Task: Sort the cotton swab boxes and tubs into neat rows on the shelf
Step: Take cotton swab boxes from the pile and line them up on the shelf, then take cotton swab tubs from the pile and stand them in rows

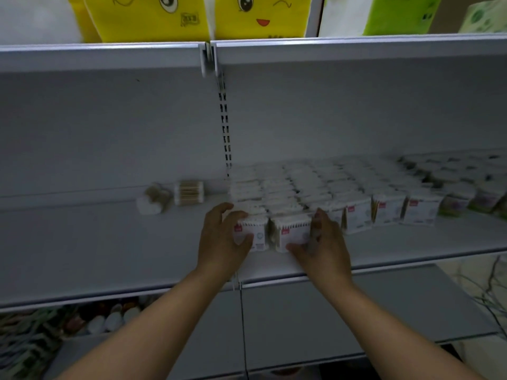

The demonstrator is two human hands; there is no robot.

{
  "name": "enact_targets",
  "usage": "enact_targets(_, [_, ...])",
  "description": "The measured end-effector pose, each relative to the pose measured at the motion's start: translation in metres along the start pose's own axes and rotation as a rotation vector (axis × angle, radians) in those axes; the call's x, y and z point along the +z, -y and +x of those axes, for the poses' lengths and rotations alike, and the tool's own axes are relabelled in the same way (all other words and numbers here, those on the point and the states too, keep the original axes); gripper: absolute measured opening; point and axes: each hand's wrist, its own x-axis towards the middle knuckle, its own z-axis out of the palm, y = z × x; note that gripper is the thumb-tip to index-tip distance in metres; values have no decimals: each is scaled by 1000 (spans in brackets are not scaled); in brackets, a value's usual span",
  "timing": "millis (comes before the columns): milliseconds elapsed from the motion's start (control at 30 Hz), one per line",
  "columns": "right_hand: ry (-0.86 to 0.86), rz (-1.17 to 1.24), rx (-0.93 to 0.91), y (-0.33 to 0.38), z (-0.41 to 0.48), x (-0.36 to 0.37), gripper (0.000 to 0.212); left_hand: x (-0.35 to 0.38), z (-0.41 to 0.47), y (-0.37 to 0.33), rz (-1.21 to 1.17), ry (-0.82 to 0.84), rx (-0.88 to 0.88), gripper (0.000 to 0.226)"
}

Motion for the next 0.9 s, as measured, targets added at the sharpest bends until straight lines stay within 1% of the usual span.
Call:
enact_targets(33, [-14, 17, -13, -1, -1, 1, 90, 1, 1, 0, 6, -8, 7, 42])
enact_targets(67, [-24, 31, -37, -1, -3, 2, 89, 2, 2, 0, 11, -18, 16, 43])
enact_targets(167, [-54, -36, -114, -1, -4, 2, 72, 4, 4, 0, -7, -28, 36, 51])
enact_targets(233, [-69, -94, -145, 2, -2, 2, 69, 5, 4, 0, -18, -10, 42, 59])
enact_targets(300, [-67, -110, -147, 3, -2, 1, 73, 6, 3, 1, -24, -2, 51, 66])
enact_targets(400, [-67, -67, -117, 1, -6, -3, 82, 4, 2, 2, -33, 9, 53, 74])
enact_targets(467, [-63, -40, -88, 0, -10, -7, 83, 1, 2, 2, -51, 11, 45, 78])
enact_targets(533, [-118, -51, -101, 2, -13, -10, 73, -2, 0, 1, -71, 12, 38, 81])
enact_targets(600, [-254, -79, -142, 11, -14, -13, 57, -5, -4, 1, -108, 2, 30, 83])
enact_targets(667, [-365, -41, -180, 30, -15, -14, 46, -10, -7, 5, -123, -1, -1, 79])
enact_targets(700, [-387, 7, -215, 43, -16, -12, 43, -13, -7, 9, -110, 6, -26, 76])
enact_targets(767, [-358, 109, -337, 74, -18, -2, 35, -22, -5, 22, -70, 17, -71, 71])
enact_targets(833, [-264, 163, -478, 108, -21, 17, 26, -34, 0, 39, -25, 22, -97, 68])
enact_targets(900, [-147, 186, -560, 137, -28, 44, 20, -50, 5, 61, 22, 34, -119, 68])
